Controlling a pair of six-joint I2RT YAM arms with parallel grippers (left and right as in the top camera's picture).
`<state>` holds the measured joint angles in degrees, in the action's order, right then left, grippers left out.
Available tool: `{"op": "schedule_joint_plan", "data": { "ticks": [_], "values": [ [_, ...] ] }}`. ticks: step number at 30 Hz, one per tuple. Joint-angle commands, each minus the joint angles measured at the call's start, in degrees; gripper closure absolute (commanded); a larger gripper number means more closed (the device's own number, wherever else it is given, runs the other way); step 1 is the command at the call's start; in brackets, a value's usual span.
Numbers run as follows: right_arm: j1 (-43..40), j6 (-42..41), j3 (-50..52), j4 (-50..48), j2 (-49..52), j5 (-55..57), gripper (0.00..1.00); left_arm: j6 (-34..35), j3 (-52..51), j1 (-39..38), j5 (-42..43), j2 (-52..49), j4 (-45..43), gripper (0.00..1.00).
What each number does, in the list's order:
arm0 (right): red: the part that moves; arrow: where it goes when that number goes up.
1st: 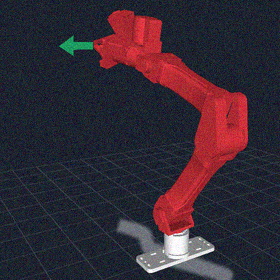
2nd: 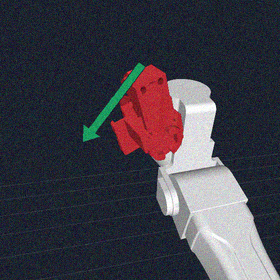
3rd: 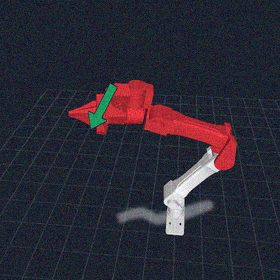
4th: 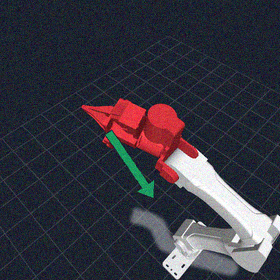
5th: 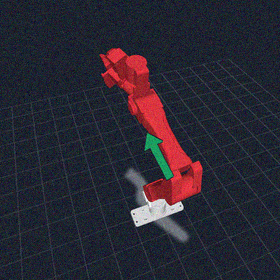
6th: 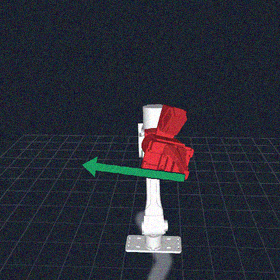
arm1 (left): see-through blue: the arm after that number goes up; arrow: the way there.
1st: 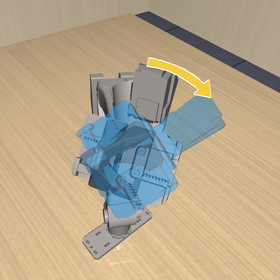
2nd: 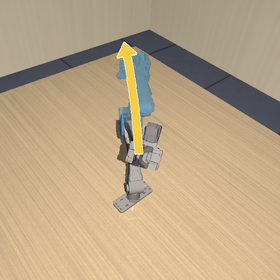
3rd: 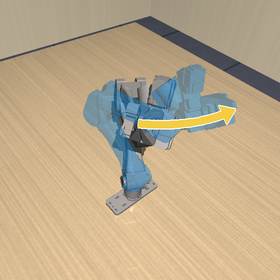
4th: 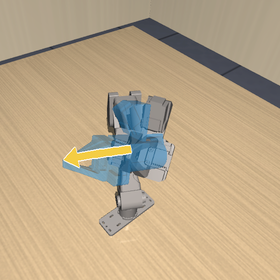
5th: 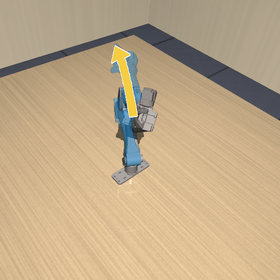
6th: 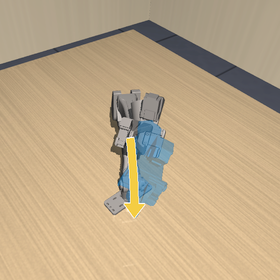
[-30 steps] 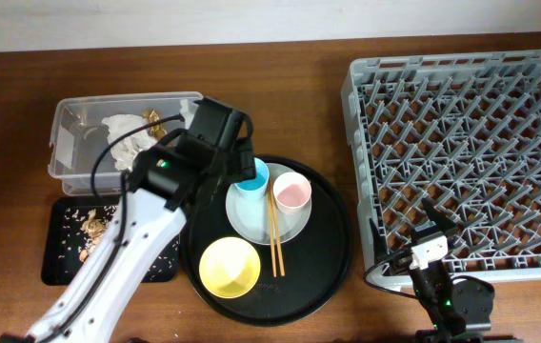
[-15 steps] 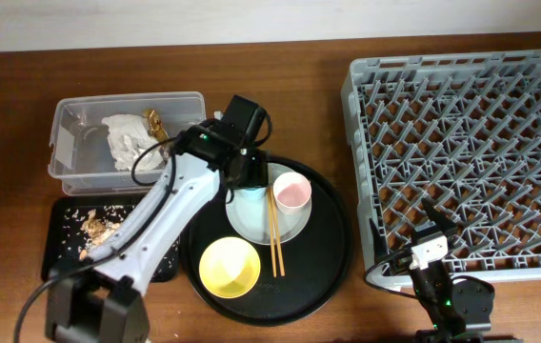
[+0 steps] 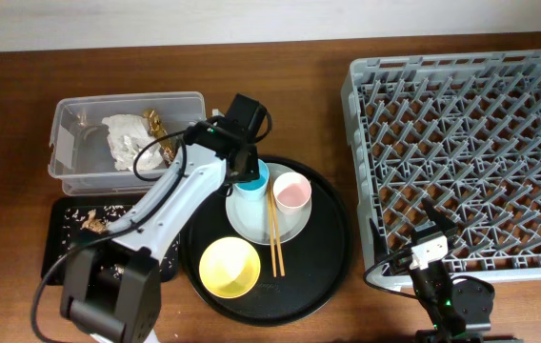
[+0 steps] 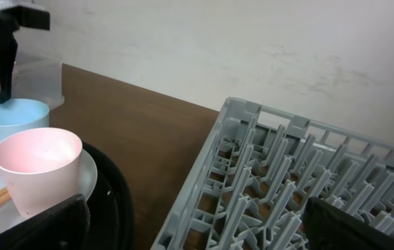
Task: Sort waste into correct bins and load items into the dishwasher rack
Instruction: 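Grasp the blue cup with the left gripper and lift it, then hand the blue cup from the left gripper to the right gripper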
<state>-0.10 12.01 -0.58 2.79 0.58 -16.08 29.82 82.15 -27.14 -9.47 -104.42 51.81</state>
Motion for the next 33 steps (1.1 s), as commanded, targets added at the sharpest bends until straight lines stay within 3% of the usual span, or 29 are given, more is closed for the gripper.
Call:
{"op": "schedule_joint_plan", "data": {
  "ticks": [1,4,9,12,14,15,18,20,22,24,27,33],
  "values": [
    [-0.31,-0.46,0.26,0.26,-0.37,0.09,0.01,-0.07,0.24,-0.39,-0.87,-4.15,0.31,0.73],
    [-0.31,-0.46,0.26,0.26,-0.37,0.09,0.01,-0.09,0.24,-0.39,-0.87,-4.59,0.44,0.94],
    [-0.28,-0.48,0.26,-0.87,-0.37,0.00,0.01,-0.11,4.13,-0.44,-0.66,-3.15,4.15,1.00],
    [-0.28,-12.28,-4.66,-1.68,-0.37,-2.84,0.02,-1.62,18.67,-0.44,6.05,2.27,13.70,1.00],
    [-0.28,-19.63,-14.93,0.72,0.81,-9.29,0.02,-8.50,28.15,-0.13,21.68,5.95,17.51,1.00],
    [-0.31,-22.14,-22.51,6.54,3.23,-13.05,0.01,-12.94,31.15,1.27,34.05,7.87,18.51,1.00],
    [-0.31,-23.08,-48.43,21.99,22.27,-35.74,0.01,-25.05,31.63,7.34,64.59,10.47,18.60,1.00],
    [-0.31,-23.08,-60.89,22.34,35.08,-53.37,0.02,-33.22,31.63,9.79,74.75,10.32,21.18,1.00],
    [-0.31,-23.04,-62.31,22.10,40.04,-59.30,0.01,-37.31,31.63,9.79,81.50,10.32,22.01,1.00],
    [-0.28,-23.02,-62.31,22.82,46.16,-65.51,0.01,-37.70,31.61,9.62,83.27,10.25,21.35,1.00],
    [-0.28,-21.92,-62.31,21.40,51.63,-65.88,0.01,-39.65,31.58,7.21,85.79,10.25,21.09,1.00],
    [3.56,-22.01,-62.34,16.15,53.79,-65.85,0.09,-39.82,31.58,2.47,82.99,10.25,18.88,1.00]
  ]
}}
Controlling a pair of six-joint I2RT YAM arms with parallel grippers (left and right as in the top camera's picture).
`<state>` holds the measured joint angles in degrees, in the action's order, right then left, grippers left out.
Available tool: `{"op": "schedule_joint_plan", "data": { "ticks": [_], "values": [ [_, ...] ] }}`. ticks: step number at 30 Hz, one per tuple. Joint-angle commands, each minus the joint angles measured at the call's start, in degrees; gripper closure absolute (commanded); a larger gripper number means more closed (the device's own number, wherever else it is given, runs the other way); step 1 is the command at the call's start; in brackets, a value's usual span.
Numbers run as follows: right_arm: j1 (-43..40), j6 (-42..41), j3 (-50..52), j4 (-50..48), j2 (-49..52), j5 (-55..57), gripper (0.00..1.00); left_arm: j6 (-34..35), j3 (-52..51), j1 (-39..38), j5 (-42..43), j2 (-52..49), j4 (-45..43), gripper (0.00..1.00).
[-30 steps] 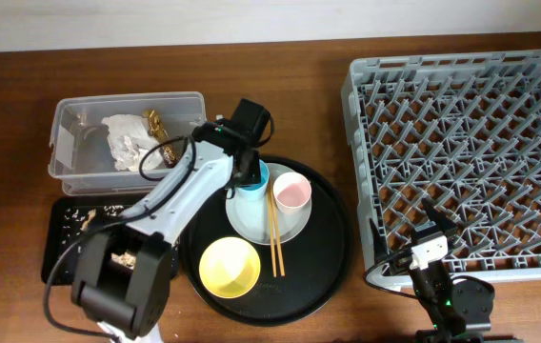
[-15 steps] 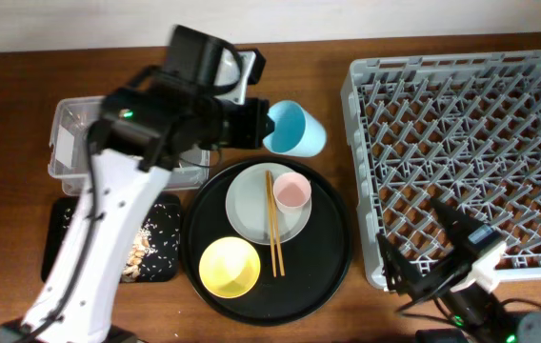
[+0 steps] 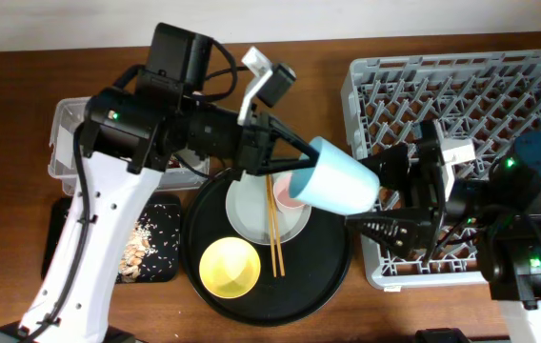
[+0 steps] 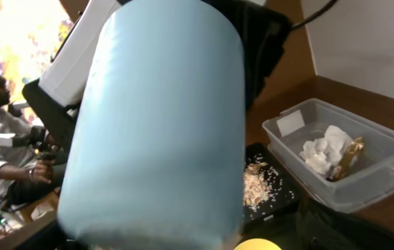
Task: Sort waste into correct bins and load items into the dishwasher rack
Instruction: 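Hand the blue cup from the left gripper to the right gripper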
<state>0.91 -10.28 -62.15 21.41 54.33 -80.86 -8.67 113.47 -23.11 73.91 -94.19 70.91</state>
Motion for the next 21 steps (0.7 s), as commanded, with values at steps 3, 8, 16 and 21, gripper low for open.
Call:
{"op": "schedule_joint_plan", "data": {
  "ticks": [3,8,16,21],
  "values": [
    [4.81,-5.55,-0.76,-12.00,0.15,-1.05,0.15,-1.33,0.26,-2.25,-0.44,0.02,-0.15,1.00],
    [4.81,-9.33,-0.76,-15.65,0.15,-1.09,0.41,-1.31,0.26,-2.25,-2.40,0.02,-0.13,1.00],
    [4.63,-10.16,-0.76,-16.11,3.28,3.52,0.45,-1.27,0.26,-2.12,-29.49,0.02,7.21,0.72],
    [-5.05,-9.20,-0.76,-6.03,6.69,7.69,0.45,10.62,0.26,6.40,-47.19,0.02,5.22,0.63]
  ]
}}
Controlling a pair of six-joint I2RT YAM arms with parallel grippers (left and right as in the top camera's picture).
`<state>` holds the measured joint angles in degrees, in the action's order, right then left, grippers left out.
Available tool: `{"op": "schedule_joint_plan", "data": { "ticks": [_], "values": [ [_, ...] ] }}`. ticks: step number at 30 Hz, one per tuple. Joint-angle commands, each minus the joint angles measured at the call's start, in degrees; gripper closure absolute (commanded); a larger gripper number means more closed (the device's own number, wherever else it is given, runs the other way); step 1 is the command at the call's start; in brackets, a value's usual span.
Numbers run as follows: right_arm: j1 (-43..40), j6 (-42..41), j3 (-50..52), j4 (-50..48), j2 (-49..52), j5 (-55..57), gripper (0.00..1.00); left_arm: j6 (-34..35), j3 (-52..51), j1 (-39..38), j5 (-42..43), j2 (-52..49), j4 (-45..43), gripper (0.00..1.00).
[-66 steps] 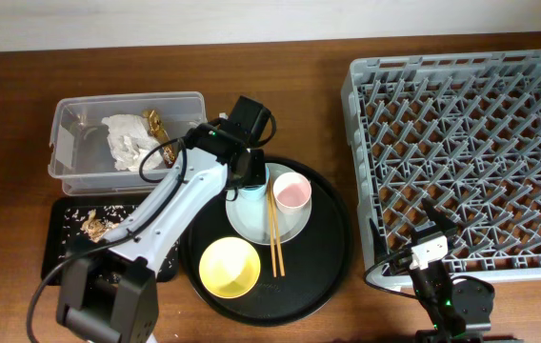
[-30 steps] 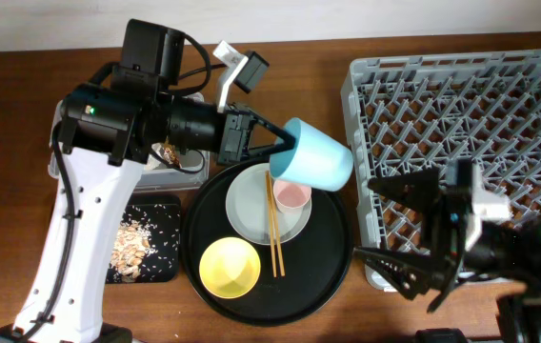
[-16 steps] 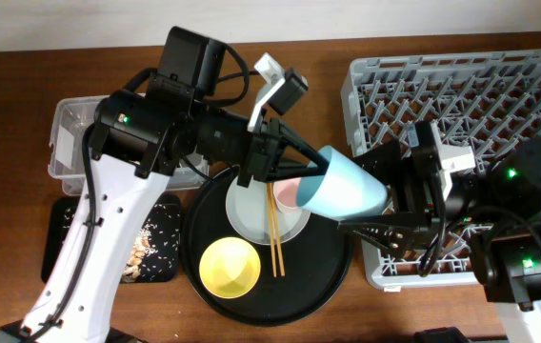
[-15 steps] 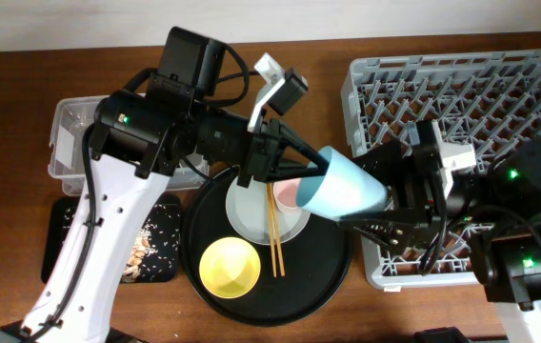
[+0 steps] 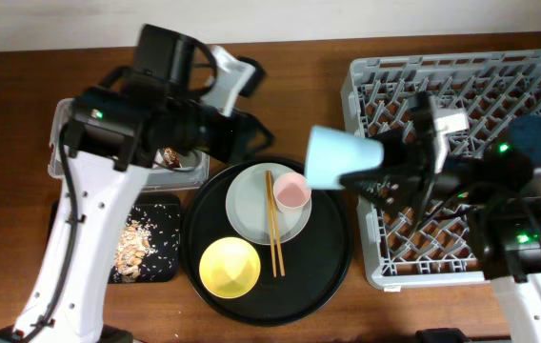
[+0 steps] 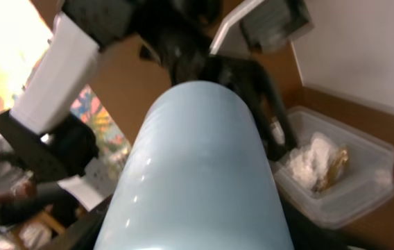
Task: Sort waste into correct bins and load items into the dishwasher rack
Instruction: 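Hand the blue cup from the left gripper to the right gripper, then place the blue cup upside down in the rack with the right gripper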
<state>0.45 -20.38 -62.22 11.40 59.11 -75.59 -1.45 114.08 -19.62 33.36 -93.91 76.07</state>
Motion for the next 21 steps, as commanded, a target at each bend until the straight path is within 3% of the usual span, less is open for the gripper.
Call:
{"op": "schedule_joint_plan", "data": {
  "ticks": [1,2,3,4,7,16,21],
  "values": [
    [-6.88,4.09,-0.70,8.90,3.58,7.50,0.45,3.39,-0.35,3.56,-6.71,-0.26,0.55,0.59],
    [-8.09,7.28,-0.70,14.62,5.07,17.40,0.46,3.39,-0.35,3.65,-7.96,-0.26,1.22,0.42],
    [-8.07,9.42,-0.70,18.51,5.90,27.06,0.46,3.39,-0.37,3.65,-9.97,-0.26,1.86,0.33],
    [-7.93,11.98,-0.70,23.87,7.13,43.74,0.46,3.39,-0.37,3.61,-12.44,-0.26,2.91,0.01],
    [-7.93,14.62,-0.70,30.42,9.77,63.91,0.45,3.39,-0.37,3.61,-12.44,-0.26,3.08,0.01],
    [-7.89,15.69,-0.70,27.23,24.74,62.10,0.46,3.39,-0.35,3.61,-12.44,-0.26,3.08,0.01],
    [-3.91,15.69,-0.70,31.67,25.64,64.24,0.46,3.39,-0.37,3.61,-12.44,-0.26,3.08,0.01]
  ]
}}
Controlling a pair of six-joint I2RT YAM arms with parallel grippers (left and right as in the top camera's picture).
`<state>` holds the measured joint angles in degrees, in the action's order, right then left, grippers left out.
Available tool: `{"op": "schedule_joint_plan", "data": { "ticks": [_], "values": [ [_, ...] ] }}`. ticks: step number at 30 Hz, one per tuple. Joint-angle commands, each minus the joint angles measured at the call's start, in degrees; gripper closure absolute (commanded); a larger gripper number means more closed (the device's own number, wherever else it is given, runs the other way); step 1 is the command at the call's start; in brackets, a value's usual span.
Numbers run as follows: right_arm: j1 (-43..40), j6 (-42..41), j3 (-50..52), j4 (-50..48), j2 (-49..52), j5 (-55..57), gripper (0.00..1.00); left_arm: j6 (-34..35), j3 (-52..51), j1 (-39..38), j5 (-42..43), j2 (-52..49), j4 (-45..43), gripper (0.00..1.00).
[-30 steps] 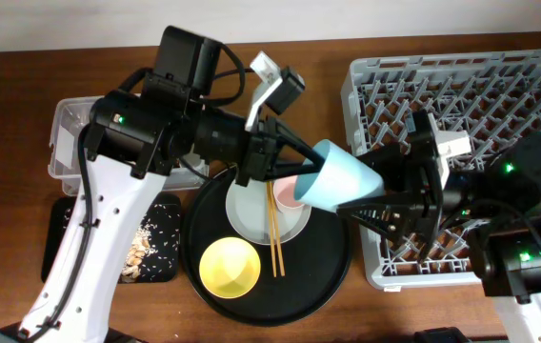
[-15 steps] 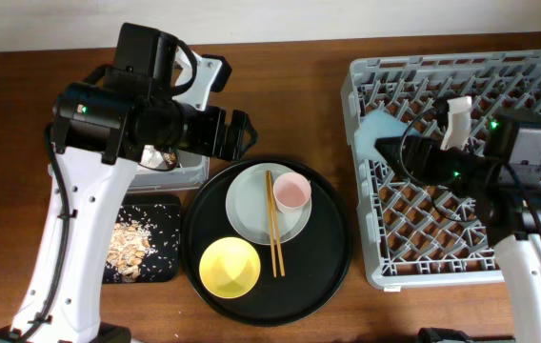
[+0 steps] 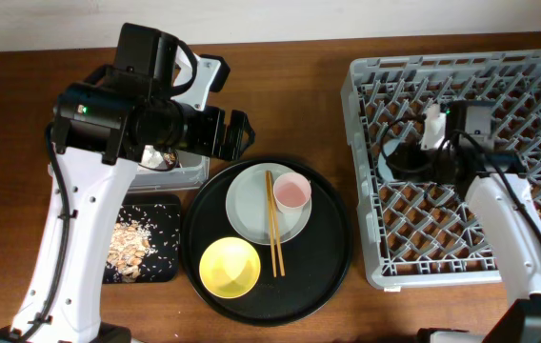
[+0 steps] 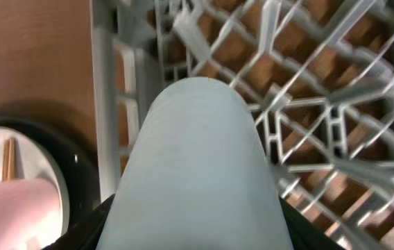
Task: Sort waste into correct bins and load items into the dishwasher rack
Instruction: 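Place the blue cup upside down in the rack with the right gripper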
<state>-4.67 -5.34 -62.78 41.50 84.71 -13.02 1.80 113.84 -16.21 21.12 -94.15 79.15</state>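
Observation:
A light blue cup [image 4: 200, 167] fills the right wrist view. My right gripper [image 4: 197, 232] is shut on it, a dark finger on either side, over the left part of the grey dishwasher rack [image 3: 528, 76]. From overhead the right gripper [image 3: 406, 158] hides the cup. My left gripper [image 3: 237, 133] hangs raised over the tray's far left edge with nothing seen in it; its jaws are too dark to read. The black round tray [image 3: 332, 257] holds a white plate [image 3: 247, 205], a pink cup [image 3: 291, 191], chopsticks [image 3: 275, 229] and a yellow bowl [image 3: 229, 267].
The left arm covers most of a clear waste bin [image 3: 187, 171] at the back left. In front of the bin lies a black tray with food scraps [image 3: 137, 243]. The rack takes up the table's right side.
My right gripper has carried the blue cup from above the tray's right edge to low over the rack's left part. The left arm has shifted slightly left.
First the blue cup stood on the plate with my left gripper at it and the right arm low by the rack. Then the left gripper held the cup up toward the right gripper. Later the right gripper had it alone, and now holds it over the rack.

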Motion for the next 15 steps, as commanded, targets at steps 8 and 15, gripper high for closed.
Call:
{"op": "schedule_joint_plan", "data": {
  "ticks": [8,15],
  "values": [
    [1.33,0.66,-0.13,2.73,0.07,5.05,0.21,0.13,-0.11,0.20,-0.20,-0.02,0.00,0.01],
    [1.33,0.63,-9.53,10.36,-2.95,-1.79,0.01,0.13,-0.13,0.20,-0.20,-0.02,0.00,0.01]
  ]
}}
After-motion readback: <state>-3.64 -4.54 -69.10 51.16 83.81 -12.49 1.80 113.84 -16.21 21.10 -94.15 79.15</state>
